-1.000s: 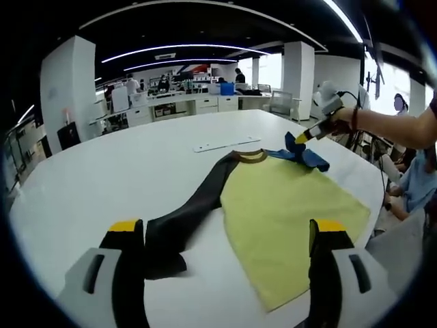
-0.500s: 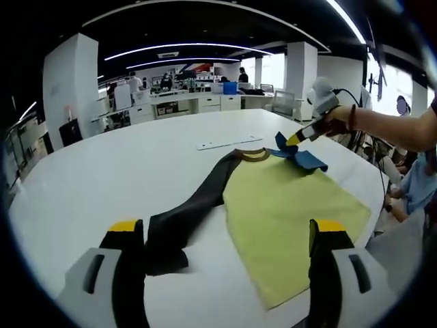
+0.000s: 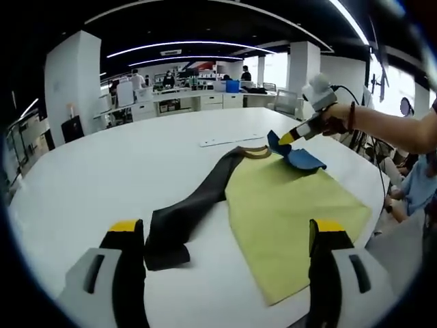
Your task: Fold the garment on the visible template until the final outline fits inside the template.
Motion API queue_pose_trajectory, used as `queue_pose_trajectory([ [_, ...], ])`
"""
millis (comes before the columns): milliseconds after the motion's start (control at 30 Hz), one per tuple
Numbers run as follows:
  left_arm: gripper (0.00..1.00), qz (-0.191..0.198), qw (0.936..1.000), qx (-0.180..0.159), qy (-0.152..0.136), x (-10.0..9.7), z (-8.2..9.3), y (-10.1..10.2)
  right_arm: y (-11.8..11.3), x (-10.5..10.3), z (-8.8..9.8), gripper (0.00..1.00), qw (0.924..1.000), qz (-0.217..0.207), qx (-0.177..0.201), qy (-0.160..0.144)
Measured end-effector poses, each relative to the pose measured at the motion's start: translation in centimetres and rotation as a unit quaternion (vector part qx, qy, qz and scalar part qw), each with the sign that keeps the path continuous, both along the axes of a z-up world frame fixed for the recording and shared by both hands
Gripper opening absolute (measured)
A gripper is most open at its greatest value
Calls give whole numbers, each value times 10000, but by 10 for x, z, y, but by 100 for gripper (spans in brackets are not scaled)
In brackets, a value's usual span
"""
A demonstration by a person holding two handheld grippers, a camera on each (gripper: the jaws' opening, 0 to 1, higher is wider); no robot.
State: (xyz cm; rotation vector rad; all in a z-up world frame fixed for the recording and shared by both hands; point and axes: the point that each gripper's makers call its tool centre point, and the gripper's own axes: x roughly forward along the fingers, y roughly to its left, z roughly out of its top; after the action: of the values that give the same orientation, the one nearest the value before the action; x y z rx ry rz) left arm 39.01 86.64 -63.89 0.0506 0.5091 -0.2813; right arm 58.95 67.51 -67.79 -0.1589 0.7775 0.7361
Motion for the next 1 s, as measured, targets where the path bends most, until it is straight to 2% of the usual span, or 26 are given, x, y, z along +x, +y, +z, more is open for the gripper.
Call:
queue_pose_trajectory([
  [567,98,67,9999,-77,-17,-4,0,4,41,-19,5,0,9990,450,-19,-61],
  [1000,98,112,9999,-79,25,-7,-3,6,61,-39,-1,0,9967,811,-75,-59],
])
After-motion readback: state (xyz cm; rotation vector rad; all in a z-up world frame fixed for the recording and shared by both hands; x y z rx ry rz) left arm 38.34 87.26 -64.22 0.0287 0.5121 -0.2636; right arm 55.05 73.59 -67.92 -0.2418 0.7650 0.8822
